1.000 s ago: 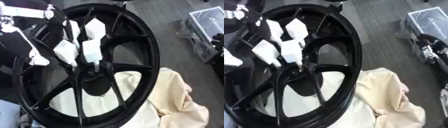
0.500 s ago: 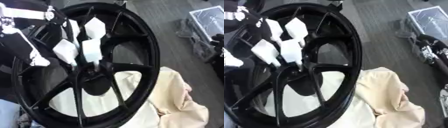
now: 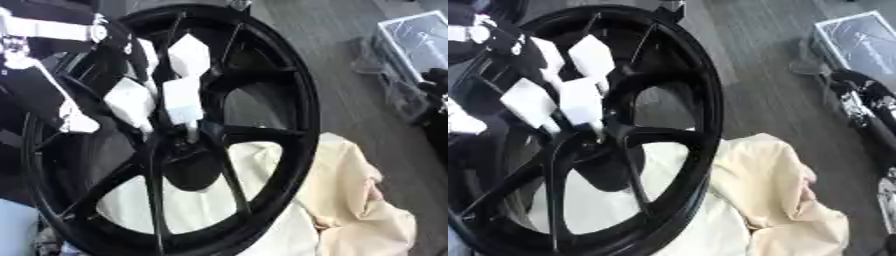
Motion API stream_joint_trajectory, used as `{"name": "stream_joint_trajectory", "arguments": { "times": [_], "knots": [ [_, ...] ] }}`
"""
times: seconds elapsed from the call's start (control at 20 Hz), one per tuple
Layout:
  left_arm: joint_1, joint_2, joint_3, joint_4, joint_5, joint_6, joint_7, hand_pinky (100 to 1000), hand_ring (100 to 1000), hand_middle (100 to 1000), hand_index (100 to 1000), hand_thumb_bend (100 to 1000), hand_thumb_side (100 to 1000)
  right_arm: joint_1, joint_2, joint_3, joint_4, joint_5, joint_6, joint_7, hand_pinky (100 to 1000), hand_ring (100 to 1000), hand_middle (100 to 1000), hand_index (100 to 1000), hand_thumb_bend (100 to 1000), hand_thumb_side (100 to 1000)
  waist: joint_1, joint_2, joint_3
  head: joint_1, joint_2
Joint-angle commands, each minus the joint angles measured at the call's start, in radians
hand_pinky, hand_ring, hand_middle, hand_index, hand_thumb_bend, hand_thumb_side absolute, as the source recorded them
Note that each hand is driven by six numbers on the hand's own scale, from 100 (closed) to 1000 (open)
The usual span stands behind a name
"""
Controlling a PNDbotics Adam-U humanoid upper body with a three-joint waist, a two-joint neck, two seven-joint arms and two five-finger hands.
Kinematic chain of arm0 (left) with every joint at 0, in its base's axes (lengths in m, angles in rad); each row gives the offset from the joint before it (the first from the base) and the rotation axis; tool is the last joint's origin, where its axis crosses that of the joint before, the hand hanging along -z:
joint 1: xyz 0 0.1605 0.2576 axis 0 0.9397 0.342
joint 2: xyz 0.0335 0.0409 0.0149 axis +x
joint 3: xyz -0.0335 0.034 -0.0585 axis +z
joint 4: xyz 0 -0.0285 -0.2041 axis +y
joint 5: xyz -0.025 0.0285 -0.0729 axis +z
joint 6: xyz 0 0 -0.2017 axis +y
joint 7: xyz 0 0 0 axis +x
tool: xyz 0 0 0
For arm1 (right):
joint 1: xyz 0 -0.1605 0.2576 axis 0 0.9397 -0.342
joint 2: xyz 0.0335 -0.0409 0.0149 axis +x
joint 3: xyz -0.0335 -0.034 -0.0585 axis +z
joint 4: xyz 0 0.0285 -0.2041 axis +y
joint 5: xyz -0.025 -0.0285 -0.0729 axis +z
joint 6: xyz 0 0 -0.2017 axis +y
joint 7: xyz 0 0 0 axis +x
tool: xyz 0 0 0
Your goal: Pull the pin out of the wheel hub.
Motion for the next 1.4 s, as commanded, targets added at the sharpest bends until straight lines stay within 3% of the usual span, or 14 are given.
{"name": "stream_joint_trajectory", "arguments": {
  "times": [0.05, 1.4],
  "knots": [
    [-0.010, 0.022, 0.009, 0.000, 0.000, 0.019, -0.014, 729, 775, 816, 780, 417, 100, -0.002, -0.010, -0.002, -0.024, 0.005, -0.001, 0.000, 1000, 920, 859, 857, 100, 592, -0.010, -0.014, -0.001, -0.002, -0.007],
    [-0.019, -0.004, -0.016, 0.042, -0.015, 0.030, -0.014, 672, 697, 747, 784, 378, 100, -0.005, -0.007, 0.000, -0.024, 0.013, 0.001, 0.002, 1000, 921, 861, 854, 100, 594, -0.010, -0.009, -0.006, -0.003, -0.004]
  ]
}}
